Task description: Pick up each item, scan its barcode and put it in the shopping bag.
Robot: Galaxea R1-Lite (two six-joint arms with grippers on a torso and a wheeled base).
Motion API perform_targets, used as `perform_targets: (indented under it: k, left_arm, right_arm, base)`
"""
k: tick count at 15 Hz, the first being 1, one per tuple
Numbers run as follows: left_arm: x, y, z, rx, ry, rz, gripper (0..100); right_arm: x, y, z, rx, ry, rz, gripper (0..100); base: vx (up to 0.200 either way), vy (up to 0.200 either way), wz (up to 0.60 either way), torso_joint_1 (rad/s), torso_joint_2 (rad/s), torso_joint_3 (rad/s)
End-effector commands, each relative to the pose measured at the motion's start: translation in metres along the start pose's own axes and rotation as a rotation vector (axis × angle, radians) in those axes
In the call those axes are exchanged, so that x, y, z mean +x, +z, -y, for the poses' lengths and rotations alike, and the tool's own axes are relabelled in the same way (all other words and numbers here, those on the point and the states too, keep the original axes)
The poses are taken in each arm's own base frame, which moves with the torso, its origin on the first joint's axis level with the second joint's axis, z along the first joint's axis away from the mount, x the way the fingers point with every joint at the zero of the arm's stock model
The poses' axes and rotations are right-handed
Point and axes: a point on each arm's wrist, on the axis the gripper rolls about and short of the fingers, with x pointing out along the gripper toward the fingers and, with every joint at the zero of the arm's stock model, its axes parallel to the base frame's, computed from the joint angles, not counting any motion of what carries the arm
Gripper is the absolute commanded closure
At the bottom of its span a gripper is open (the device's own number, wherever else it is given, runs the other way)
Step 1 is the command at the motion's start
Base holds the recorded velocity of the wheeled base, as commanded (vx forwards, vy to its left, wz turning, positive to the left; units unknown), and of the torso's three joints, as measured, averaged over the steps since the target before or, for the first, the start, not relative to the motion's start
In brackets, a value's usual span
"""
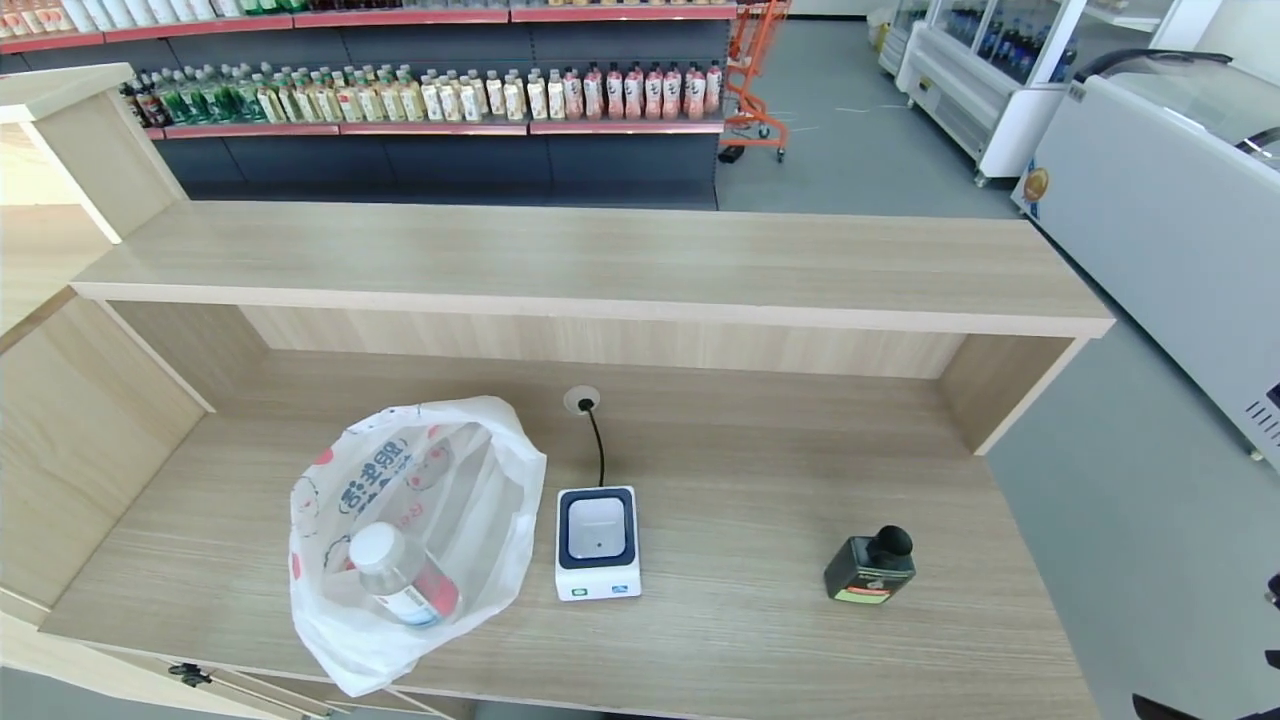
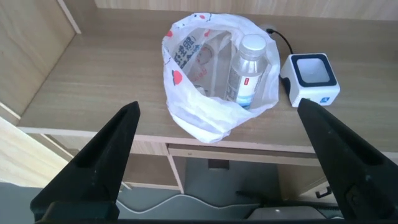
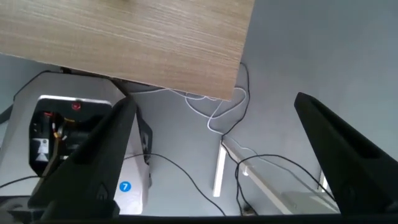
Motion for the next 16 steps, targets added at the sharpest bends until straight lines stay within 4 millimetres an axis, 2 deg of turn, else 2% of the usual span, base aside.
perform_targets:
  k: [1,6,9,12,16]
  left_arm:
    - [0.000,0.000,0.000,-0.001,0.001,-0.001,0]
    - [0.000,0.000,0.000,-0.001,0.001,-0.001,0]
    - [0.000,0.000,0.000,-0.001,0.001,-0.001,0]
    - [0.000,0.000,0.000,-0.001,0.001,-0.001,0]
    - [0.000,0.000,0.000,-0.001,0.001,-0.001,0]
  right_arm:
    - [0.007,0.001,-0.002,-0.035,0.022,-0.037,0]
    - [0.024,0.014,-0.003,-0.147,0.073,-0.094,0]
    - [0.046,0.027,-0.002,-0.244,0.053,-0.072,0]
    - [0.065,0.030,-0.005,-0.286,0.060,-0.059,0]
    - [0.079,0.028,-0.009,-0.308,0.115,-0.074,0]
  base:
    - [0.000,0.000,0.00,0.000,0.00,0.000]
    - [0.000,0.000,0.00,0.000,0.00,0.000]
    - [0.000,0.000,0.00,0.000,0.00,0.000]
    - [0.000,0.000,0.00,0.000,0.00,0.000]
    - [0.000,0.000,0.00,0.000,0.00,0.000]
